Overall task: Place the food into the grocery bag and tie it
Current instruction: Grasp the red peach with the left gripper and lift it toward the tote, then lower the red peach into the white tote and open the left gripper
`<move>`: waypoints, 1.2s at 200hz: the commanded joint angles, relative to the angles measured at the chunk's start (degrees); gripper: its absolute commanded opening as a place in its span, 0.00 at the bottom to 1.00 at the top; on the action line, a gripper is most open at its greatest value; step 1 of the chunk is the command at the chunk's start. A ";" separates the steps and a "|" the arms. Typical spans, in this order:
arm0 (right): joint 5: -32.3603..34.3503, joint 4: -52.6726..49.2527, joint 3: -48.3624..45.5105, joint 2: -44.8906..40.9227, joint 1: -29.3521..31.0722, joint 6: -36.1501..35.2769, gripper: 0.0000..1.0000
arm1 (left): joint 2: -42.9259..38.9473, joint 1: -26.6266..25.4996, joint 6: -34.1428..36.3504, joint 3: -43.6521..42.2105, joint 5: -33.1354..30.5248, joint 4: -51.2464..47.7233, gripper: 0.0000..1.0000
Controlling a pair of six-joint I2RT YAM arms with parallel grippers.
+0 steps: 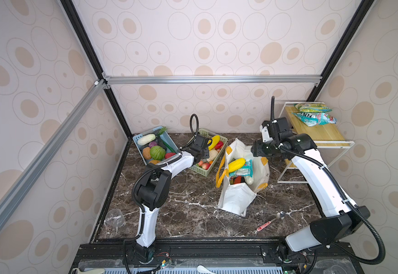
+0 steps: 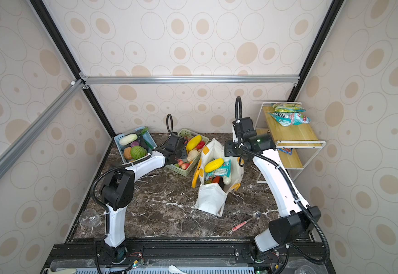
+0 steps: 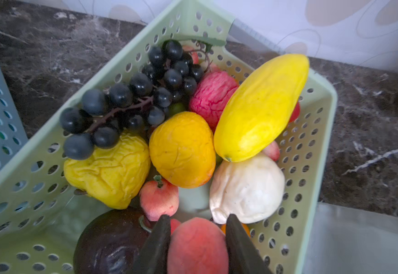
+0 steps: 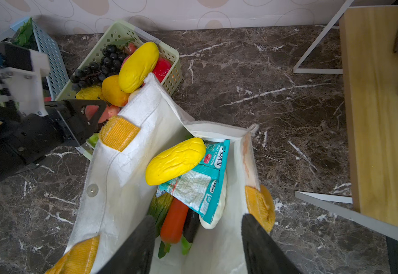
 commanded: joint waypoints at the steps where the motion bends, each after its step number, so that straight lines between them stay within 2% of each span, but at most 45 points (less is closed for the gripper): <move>1: 0.44 0.33 -1.11 -0.97 0.41 0.44 0.61 | -4.71 0.38 -0.37 -2.27 2.14 3.45 0.37; 78: 2.23 1.84 -3.85 -0.26 0.42 0.80 0.61 | -18.32 -0.92 -3.89 -9.54 10.08 10.87 0.38; 139: 3.13 3.18 -6.04 0.90 0.43 1.73 0.62 | -26.68 -5.93 -6.21 -12.37 11.38 15.40 0.38; 184: 3.83 3.34 -7.76 1.03 0.27 2.85 0.62 | -26.46 -12.91 -6.81 -11.28 12.33 17.25 0.39; 240: 4.14 2.18 -8.68 -0.03 -2.77 3.80 0.62 | -19.86 -20.23 -5.96 -7.22 13.06 16.08 0.39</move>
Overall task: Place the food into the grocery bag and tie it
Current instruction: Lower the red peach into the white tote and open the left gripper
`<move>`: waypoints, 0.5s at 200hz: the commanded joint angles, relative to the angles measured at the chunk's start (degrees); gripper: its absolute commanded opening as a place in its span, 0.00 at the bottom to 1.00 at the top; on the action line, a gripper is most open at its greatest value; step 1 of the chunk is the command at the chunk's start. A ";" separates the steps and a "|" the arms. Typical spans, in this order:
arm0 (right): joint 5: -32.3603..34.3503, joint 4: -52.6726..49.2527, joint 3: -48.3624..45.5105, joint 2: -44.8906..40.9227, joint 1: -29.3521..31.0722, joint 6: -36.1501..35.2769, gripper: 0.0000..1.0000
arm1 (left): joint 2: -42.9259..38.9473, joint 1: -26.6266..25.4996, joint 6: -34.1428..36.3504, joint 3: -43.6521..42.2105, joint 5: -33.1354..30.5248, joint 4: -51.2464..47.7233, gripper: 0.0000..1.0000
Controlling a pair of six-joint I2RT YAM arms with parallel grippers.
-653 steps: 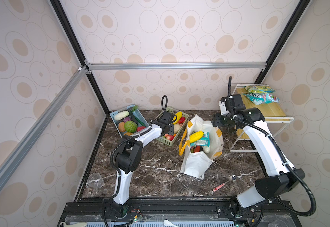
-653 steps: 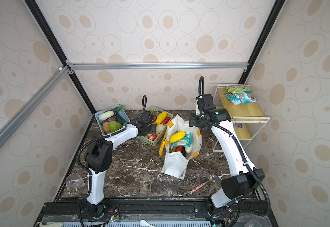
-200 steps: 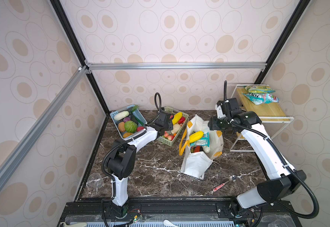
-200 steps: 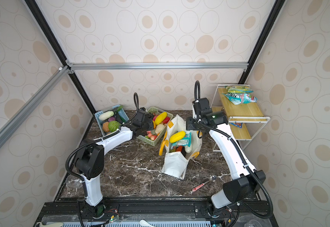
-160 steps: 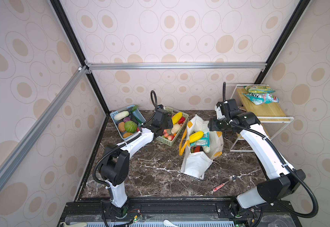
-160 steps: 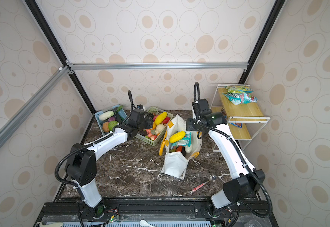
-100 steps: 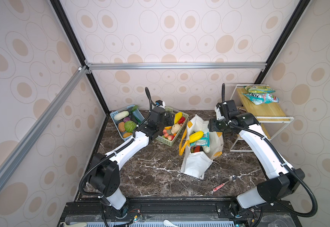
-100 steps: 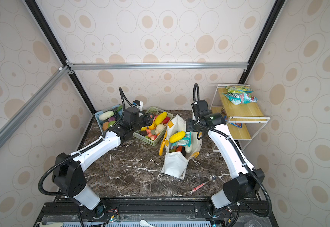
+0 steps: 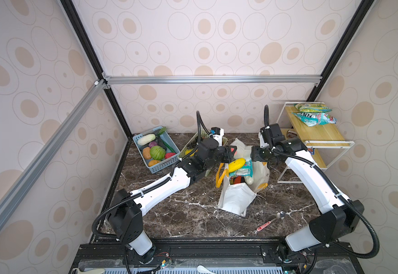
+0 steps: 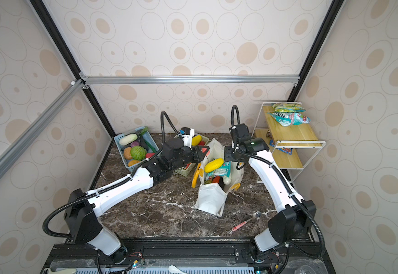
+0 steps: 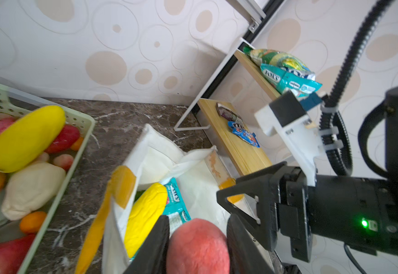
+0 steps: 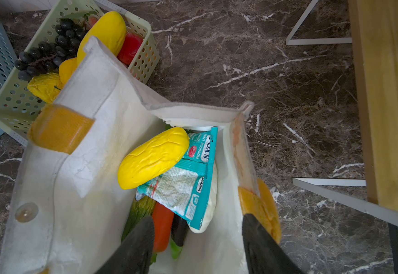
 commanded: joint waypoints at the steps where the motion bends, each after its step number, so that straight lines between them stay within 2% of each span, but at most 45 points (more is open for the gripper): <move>1: 0.93 -1.38 -0.76 -0.86 -2.18 0.91 0.62 | 3.13 -2.19 -0.11 3.50 0.26 0.08 0.39; 48: 0.84 -2.30 -0.92 -2.68 -5.46 0.16 0.63 | 10.77 -6.38 5.11 10.66 -1.79 -8.55 0.40; 100: 0.41 -2.49 -0.63 -3.80 -7.96 -0.15 0.63 | 16.43 -8.41 6.91 14.02 -4.13 -12.91 0.41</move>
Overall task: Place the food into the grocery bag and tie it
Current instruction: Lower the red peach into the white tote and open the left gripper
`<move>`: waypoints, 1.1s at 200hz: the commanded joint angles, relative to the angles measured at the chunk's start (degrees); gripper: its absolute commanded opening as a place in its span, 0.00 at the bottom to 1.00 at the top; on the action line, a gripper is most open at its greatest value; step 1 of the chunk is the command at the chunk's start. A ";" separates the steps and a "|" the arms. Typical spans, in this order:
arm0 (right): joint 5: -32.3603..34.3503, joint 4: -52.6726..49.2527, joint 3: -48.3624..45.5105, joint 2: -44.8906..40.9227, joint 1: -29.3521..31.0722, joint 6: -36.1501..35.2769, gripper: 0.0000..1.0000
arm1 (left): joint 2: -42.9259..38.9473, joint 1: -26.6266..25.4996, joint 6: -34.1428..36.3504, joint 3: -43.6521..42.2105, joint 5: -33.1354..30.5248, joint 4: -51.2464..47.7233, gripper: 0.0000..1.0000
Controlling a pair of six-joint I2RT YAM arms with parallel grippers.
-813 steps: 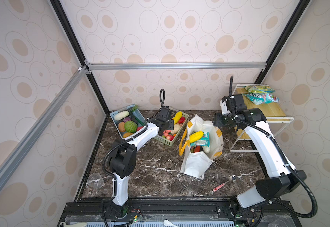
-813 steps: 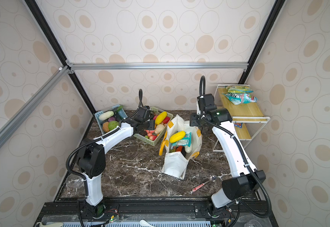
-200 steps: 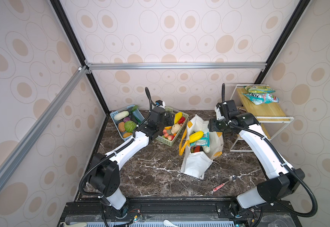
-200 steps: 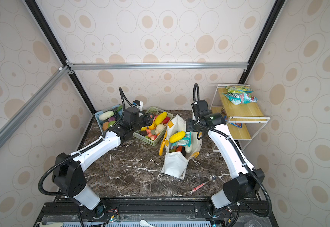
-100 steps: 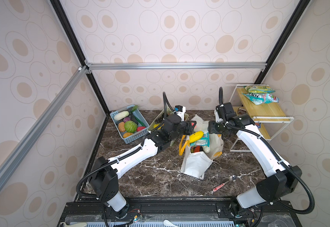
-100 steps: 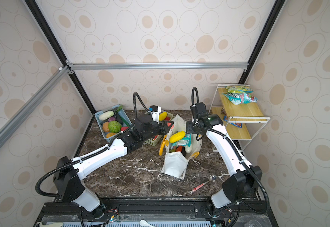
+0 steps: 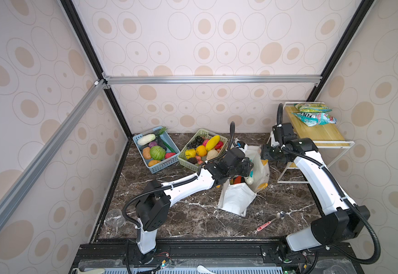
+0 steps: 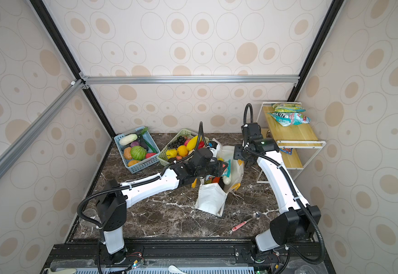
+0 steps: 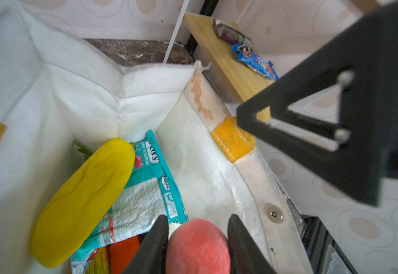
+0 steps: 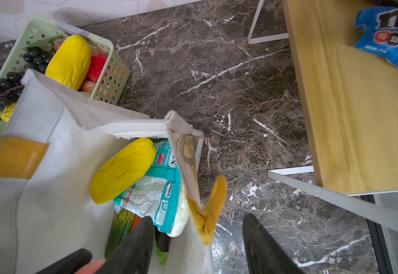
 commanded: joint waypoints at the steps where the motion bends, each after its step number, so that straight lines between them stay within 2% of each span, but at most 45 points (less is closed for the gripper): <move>1: 0.37 -1.57 -0.36 -1.60 -0.90 -0.31 0.63 | 1.65 -0.78 2.52 3.44 -2.34 -3.80 0.41; 53: -0.24 -1.23 -1.20 -1.65 -1.11 -0.19 0.63 | 5.48 -1.13 2.63 5.12 -2.37 -5.57 0.46; 120: -1.65 -0.77 -1.40 -1.84 -1.16 -0.11 0.63 | 3.42 -1.05 3.86 7.78 -2.92 -6.24 0.65; 178: -3.54 -0.53 -1.05 -2.19 -1.11 -0.29 0.63 | -1.86 1.65 5.83 9.56 -4.77 -7.24 0.67; 220: -4.46 -0.49 -0.66 -2.49 -1.00 -0.33 0.63 | -6.29 5.90 7.46 7.70 -8.43 -9.52 0.67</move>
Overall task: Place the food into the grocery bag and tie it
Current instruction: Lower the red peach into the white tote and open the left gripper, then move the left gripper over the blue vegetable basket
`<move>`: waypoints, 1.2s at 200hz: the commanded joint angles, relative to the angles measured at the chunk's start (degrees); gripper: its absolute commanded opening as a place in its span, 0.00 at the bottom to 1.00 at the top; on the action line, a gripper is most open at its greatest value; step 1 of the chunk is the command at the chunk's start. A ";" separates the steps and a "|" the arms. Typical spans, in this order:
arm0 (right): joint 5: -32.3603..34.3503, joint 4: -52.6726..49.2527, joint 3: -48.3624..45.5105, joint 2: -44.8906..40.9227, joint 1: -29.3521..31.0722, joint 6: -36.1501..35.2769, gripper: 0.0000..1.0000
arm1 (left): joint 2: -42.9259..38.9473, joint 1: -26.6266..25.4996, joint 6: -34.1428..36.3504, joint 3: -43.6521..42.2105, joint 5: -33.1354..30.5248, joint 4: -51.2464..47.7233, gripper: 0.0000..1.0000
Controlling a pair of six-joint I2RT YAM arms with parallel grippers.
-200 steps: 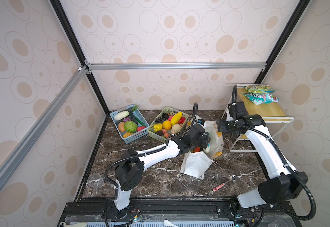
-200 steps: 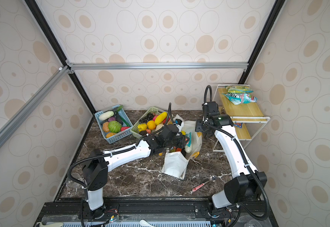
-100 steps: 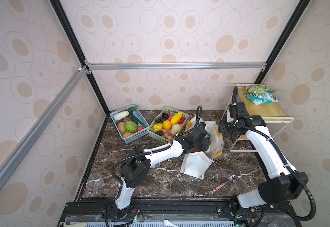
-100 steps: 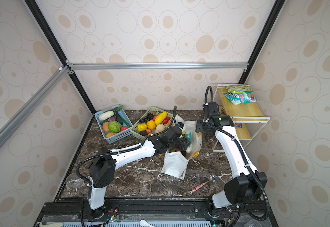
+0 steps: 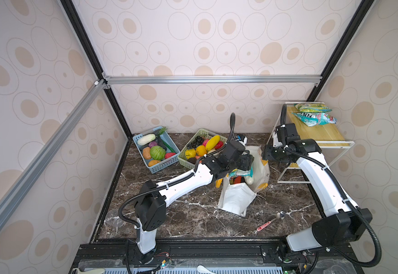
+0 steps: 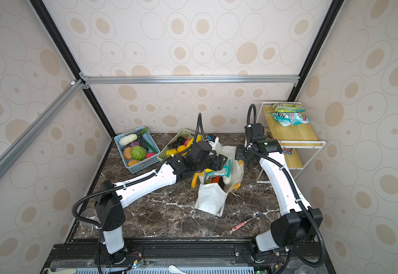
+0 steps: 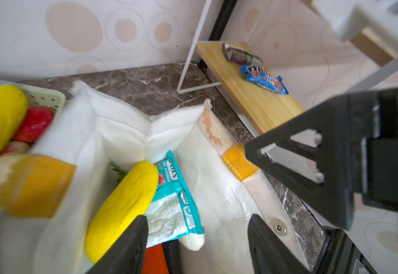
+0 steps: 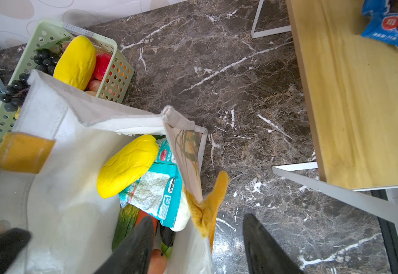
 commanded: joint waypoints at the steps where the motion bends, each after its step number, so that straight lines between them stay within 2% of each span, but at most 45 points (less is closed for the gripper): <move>1: -0.96 -0.39 0.26 -1.57 0.01 -0.33 0.63 | -3.71 3.10 2.35 1.02 -3.82 -2.37 0.67; 62: -1.09 -0.68 2.11 -1.42 1.40 -0.42 0.63 | -9.74 10.72 3.47 -6.25 -11.65 -5.13 0.66; 162: 0.71 -1.45 6.92 0.23 6.43 -0.27 0.63 | -12.50 22.07 3.90 -17.34 -17.86 -6.51 0.64; 209: 2.11 -0.51 9.55 1.64 13.49 -0.29 0.63 | -11.98 27.76 5.20 -18.42 -23.81 -9.96 0.66; 240: 2.44 -0.10 10.77 3.13 15.91 -0.57 0.63 | -12.33 33.33 5.17 -19.78 -23.16 -10.17 0.67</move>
